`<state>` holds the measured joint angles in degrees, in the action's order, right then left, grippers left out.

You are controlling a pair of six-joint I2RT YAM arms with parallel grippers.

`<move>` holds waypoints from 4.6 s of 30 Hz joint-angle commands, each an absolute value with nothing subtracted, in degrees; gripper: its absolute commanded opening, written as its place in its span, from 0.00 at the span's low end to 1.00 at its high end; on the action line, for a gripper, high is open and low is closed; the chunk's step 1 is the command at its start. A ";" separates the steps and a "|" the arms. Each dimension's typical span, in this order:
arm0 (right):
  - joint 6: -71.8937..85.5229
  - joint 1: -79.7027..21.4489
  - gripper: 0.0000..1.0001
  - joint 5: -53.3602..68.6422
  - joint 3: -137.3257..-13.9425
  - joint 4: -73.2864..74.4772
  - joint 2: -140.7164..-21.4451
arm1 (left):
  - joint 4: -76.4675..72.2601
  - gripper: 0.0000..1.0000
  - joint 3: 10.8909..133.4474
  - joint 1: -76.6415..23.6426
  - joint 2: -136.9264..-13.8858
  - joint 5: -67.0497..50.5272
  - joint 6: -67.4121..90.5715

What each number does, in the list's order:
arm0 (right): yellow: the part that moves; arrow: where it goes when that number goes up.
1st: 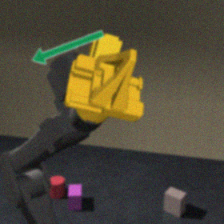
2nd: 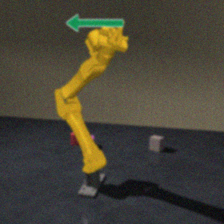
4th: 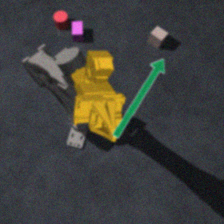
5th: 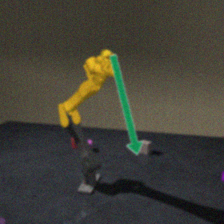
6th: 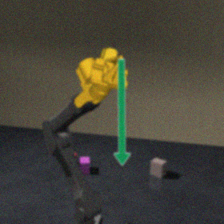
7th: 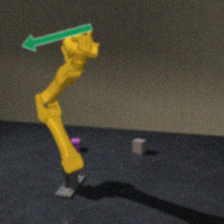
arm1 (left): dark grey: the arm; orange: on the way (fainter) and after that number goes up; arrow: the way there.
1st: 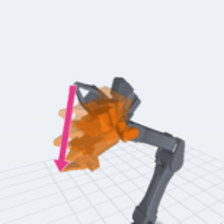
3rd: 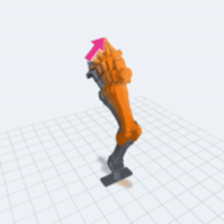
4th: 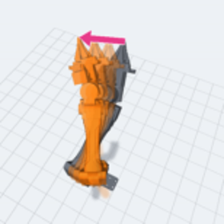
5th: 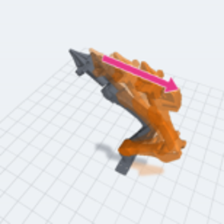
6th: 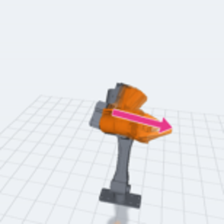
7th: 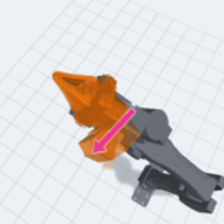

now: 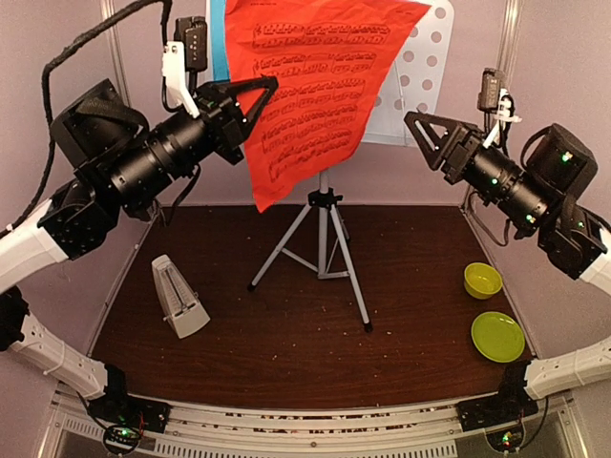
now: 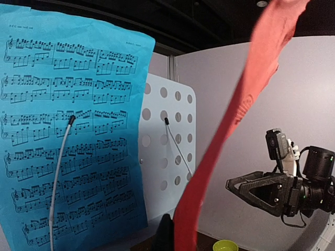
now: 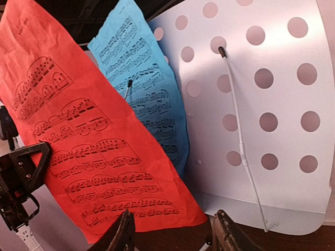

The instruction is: Set up the instrument practice props

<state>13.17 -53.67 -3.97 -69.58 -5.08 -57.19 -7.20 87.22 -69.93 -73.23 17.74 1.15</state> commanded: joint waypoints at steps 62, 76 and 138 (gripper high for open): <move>-10.66 -46.41 0.00 -9.92 -84.72 -13.58 -74.93 | 2.44 0.00 126.30 -59.04 -98.69 12.66 -13.36; -10.23 -46.41 0.00 -8.71 -84.10 -14.85 -74.28 | 0.50 0.00 130.46 -56.49 -104.98 -0.44 -13.05; -8.00 -46.42 0.87 -10.80 -82.10 -12.14 -68.60 | 3.16 0.98 123.25 -54.58 -96.13 3.47 -11.42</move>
